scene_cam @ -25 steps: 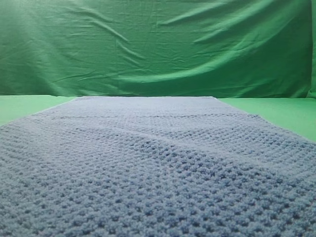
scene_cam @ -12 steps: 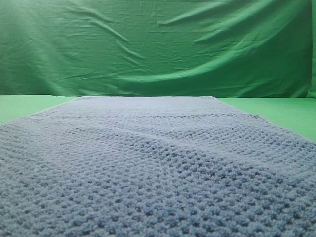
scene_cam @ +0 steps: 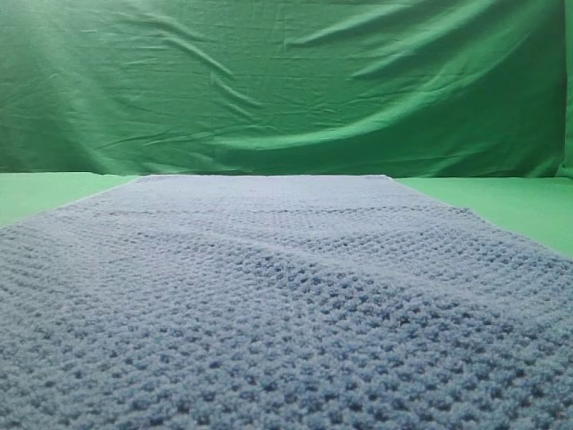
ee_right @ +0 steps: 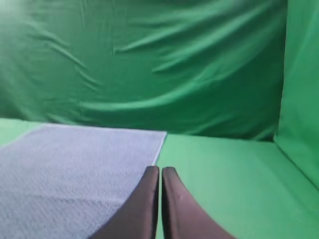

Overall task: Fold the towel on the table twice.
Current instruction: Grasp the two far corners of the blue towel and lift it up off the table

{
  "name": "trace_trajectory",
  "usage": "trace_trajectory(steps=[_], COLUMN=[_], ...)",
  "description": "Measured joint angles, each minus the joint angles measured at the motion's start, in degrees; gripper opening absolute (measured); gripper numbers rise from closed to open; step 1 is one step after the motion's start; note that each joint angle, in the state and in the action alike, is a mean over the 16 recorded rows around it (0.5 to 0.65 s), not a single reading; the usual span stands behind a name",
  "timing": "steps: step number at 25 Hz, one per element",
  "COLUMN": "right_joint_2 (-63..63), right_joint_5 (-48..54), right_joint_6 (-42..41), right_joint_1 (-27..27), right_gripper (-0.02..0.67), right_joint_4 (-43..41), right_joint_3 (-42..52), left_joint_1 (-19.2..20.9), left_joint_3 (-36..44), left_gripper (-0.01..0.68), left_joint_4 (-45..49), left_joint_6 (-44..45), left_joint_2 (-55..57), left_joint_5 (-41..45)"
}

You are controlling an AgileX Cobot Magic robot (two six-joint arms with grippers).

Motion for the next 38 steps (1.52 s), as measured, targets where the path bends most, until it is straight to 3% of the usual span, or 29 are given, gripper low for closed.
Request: trace_trajectory(steps=[6, 19, 30, 38], right_joint_2=[0.4, 14.6, 30.7, 45.2], right_joint_5=[-4.5, 19.6, 28.5, 37.5], right_joint_6=[1.0, 2.9, 1.6, 0.5], right_joint_1=[0.0, 0.0, 0.0, 1.3], right_gripper=[0.000, 0.000, 0.000, 0.000], right_joint_4=[0.4, 1.1, 2.8, 2.8], right_joint_3=[-2.5, -19.6, -28.2, -40.8], left_joint_1=[0.0, 0.0, 0.0, -0.2], left_joint_3=[-4.0, -24.1, -32.4, -42.1], left_gripper=[0.000, 0.000, 0.000, 0.000], left_joint_4=[1.3, 2.3, -3.0, -9.1], left_joint_6=[-1.5, -4.2, -0.3, 7.6], left_joint_2=[0.6, 16.1, 31.4, 44.8], left_joint_5=[-1.7, 29.3, 40.1, 49.4])
